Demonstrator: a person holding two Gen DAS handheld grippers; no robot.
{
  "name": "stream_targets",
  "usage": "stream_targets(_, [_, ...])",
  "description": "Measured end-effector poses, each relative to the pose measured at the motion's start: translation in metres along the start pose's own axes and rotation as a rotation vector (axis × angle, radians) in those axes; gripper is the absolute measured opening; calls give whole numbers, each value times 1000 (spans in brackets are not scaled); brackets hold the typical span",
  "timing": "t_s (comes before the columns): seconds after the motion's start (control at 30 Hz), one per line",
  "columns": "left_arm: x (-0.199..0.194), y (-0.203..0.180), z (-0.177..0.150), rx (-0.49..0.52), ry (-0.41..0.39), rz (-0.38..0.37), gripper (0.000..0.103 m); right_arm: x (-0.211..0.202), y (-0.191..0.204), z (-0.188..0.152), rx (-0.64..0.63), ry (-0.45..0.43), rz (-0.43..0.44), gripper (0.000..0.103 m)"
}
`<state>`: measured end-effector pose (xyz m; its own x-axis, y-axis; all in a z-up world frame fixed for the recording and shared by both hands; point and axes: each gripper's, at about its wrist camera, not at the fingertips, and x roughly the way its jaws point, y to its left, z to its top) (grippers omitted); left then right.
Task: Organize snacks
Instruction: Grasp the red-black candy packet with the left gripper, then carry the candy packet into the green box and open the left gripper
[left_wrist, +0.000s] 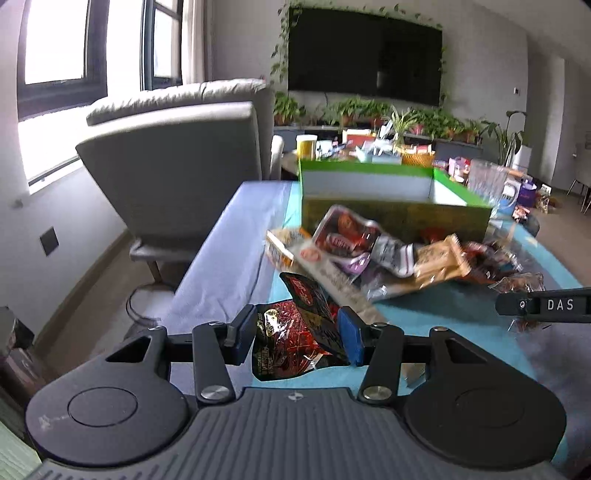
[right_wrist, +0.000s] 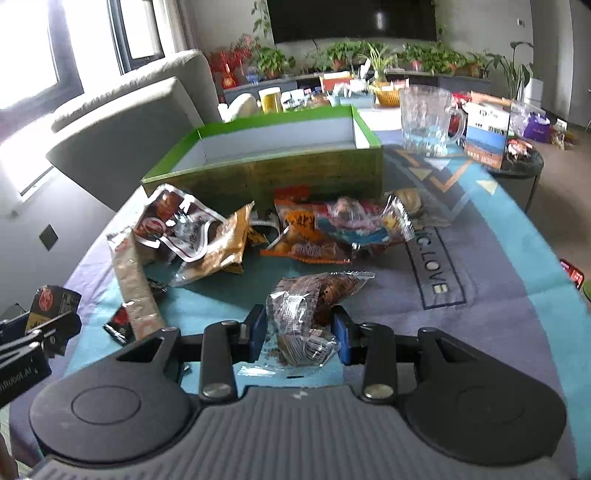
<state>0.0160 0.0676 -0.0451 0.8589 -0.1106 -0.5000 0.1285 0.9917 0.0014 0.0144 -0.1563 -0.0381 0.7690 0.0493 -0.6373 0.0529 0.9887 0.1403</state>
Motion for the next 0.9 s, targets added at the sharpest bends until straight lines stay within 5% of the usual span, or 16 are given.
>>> stream_targets(0.5, [-20, -25, 32, 59, -141, -30, 46, -33, -4, 16, -38, -168, 42, 40])
stream_targets(0.9, [33, -42, 83, 87, -197, -51, 46, -16, -6, 71, -61, -292, 37, 40])
